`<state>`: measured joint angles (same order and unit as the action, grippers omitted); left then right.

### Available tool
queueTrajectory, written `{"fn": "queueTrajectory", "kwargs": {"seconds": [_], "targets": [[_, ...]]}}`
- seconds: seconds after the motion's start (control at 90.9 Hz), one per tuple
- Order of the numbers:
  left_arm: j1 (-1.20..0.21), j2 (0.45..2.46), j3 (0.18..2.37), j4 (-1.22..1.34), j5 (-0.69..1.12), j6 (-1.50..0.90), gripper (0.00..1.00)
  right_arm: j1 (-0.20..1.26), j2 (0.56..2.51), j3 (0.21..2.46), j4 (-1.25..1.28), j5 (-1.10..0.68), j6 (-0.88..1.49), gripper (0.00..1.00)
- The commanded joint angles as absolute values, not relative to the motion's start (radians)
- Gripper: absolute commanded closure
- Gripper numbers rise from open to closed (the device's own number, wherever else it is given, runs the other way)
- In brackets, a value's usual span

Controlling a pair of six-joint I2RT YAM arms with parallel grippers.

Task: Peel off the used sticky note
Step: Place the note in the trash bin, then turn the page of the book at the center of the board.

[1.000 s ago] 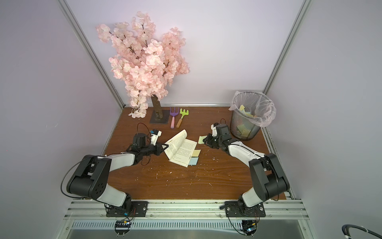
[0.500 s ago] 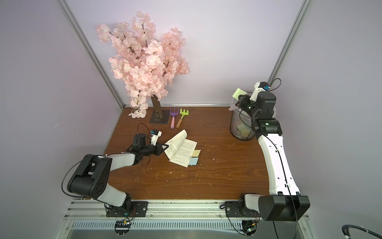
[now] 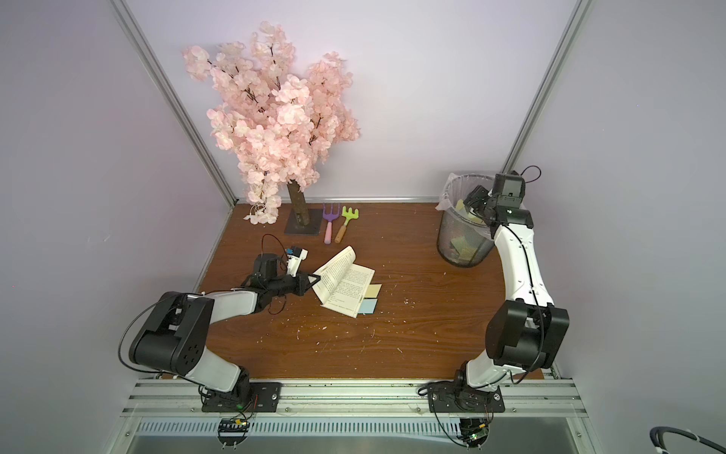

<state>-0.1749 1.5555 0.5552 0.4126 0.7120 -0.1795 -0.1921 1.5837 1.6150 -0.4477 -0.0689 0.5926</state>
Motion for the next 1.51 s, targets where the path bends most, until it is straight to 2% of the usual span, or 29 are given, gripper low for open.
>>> {"fn": "queueTrajectory", "kwargs": {"seconds": [0.0, 0.187, 0.297, 0.605, 0.77, 0.947, 1.068, 1.167, 1.497], "targets": [[-0.164, 1.573, 0.554, 0.374, 0.723, -0.175, 0.96, -0.194, 1.529, 1.756, -0.488, -0.062, 0.547, 0.18], [-0.164, 1.575, 0.556, 0.373, 0.724, -0.175, 0.96, -0.165, 1.553, 1.928, -0.603, -0.17, 0.521, 0.18], [-0.164, 1.576, 0.555, 0.374, 0.725, -0.175, 0.96, -0.099, 1.532, 1.911, -0.642, -0.201, 0.51, 0.18], [-0.164, 1.58, 0.558, 0.369, 0.728, -0.175, 0.96, 0.197, 1.293, 1.367, -0.365, -0.286, 0.635, 0.19], [-0.164, 1.584, 0.56, 0.367, 0.728, -0.176, 0.96, 0.421, 1.275, 1.113, -0.204, -0.271, 0.71, 0.19], [-0.164, 1.59, 0.565, 0.362, 0.732, -0.175, 0.96, 0.579, 1.338, 0.889, 0.081, -0.275, 0.842, 0.19], [-0.163, 1.591, 0.565, 0.362, 0.735, -0.175, 0.96, 0.611, 1.42, 0.816, 0.256, -0.283, 0.934, 0.19], [-0.163, 1.592, 0.566, 0.36, 0.736, -0.175, 0.96, 0.619, 1.461, 0.793, 0.295, -0.247, 0.956, 0.19], [-0.161, 1.598, 0.569, 0.36, 0.736, -0.178, 0.96, 0.636, 1.605, 0.764, 0.396, -0.283, 0.991, 0.18]]}}
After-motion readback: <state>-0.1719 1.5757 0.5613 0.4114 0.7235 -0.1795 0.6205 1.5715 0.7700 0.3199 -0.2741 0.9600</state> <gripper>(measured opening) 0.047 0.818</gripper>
